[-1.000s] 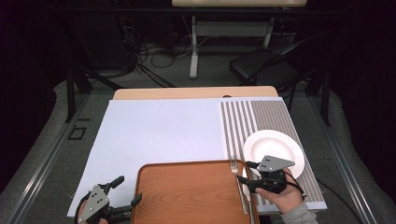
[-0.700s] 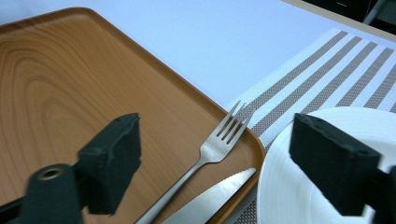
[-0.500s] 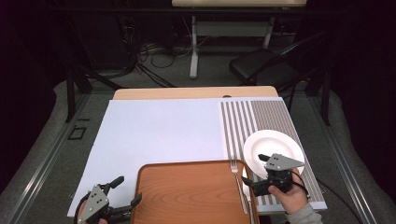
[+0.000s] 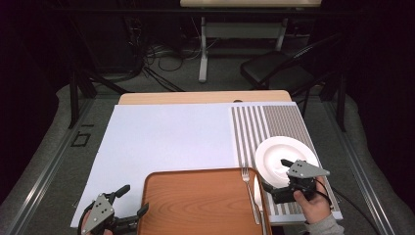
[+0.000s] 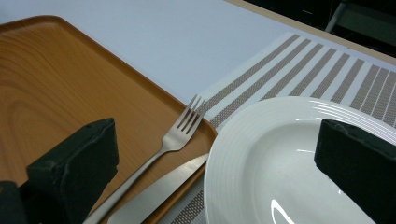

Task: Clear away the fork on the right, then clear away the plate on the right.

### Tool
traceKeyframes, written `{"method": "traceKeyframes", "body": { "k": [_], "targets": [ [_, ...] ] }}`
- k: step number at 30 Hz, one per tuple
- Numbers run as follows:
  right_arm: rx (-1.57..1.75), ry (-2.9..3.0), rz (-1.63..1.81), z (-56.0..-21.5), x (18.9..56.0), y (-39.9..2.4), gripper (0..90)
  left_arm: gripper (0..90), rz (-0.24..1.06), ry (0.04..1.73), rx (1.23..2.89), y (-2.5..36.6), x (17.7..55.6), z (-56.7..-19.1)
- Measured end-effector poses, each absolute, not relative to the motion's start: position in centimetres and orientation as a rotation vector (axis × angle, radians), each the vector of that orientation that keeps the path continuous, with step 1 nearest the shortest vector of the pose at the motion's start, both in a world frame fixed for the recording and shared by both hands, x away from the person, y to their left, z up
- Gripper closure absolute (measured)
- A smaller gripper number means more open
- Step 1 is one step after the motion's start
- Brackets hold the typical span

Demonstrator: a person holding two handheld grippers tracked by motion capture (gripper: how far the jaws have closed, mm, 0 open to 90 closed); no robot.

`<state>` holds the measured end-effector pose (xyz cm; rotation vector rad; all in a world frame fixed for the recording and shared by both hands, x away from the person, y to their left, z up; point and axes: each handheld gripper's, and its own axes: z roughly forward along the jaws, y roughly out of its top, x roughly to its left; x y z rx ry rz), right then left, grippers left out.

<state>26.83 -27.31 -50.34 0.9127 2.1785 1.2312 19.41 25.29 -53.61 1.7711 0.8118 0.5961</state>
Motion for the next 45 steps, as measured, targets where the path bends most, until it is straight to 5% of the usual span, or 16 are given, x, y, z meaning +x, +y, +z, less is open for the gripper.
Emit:
{"method": "traceKeyframes", "body": {
  "k": [45],
  "targets": [
    [0.747,2.264,0.684,-52.1,25.8,-29.4,0.0,15.6,0.594,0.816,1.772,25.2,19.4,-53.7]
  ]
}}
